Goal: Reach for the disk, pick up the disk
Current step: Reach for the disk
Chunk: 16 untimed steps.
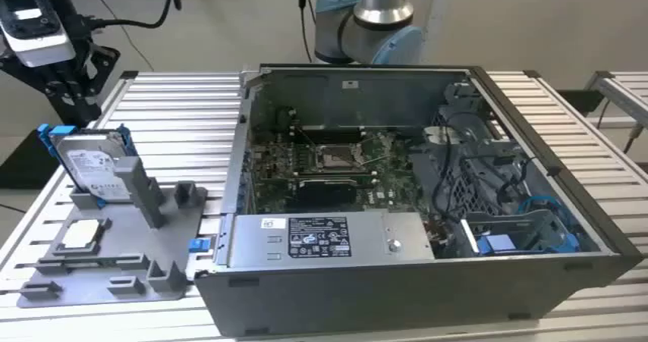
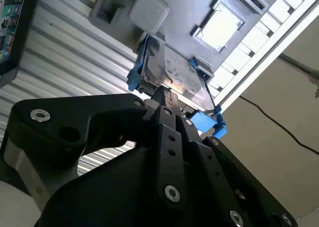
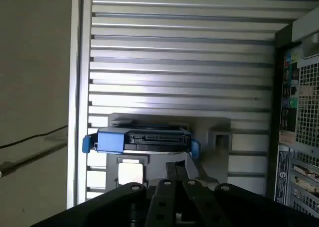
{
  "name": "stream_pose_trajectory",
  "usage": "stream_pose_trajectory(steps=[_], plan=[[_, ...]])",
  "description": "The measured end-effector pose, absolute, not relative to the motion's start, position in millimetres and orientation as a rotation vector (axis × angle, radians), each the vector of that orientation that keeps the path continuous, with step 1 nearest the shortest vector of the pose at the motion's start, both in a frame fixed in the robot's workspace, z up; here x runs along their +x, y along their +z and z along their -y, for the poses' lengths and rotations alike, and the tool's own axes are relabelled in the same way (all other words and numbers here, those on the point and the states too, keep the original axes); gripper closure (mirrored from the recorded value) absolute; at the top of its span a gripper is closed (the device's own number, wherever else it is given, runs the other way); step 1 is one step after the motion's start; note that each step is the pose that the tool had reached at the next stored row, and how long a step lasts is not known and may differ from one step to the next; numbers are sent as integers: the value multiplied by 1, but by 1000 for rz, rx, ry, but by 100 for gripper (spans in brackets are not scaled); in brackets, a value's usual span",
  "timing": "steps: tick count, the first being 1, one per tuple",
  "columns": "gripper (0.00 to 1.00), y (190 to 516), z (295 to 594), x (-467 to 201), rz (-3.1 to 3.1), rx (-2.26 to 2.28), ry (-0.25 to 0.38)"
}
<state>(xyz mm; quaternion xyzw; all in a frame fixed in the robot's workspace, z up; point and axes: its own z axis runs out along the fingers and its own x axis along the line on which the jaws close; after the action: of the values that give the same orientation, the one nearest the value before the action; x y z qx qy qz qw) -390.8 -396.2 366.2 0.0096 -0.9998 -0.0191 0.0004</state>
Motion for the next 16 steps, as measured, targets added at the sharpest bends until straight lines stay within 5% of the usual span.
stream_pose_trajectory(steps=[16], plan=[[100,366,391,-392,3140,30,-60]])
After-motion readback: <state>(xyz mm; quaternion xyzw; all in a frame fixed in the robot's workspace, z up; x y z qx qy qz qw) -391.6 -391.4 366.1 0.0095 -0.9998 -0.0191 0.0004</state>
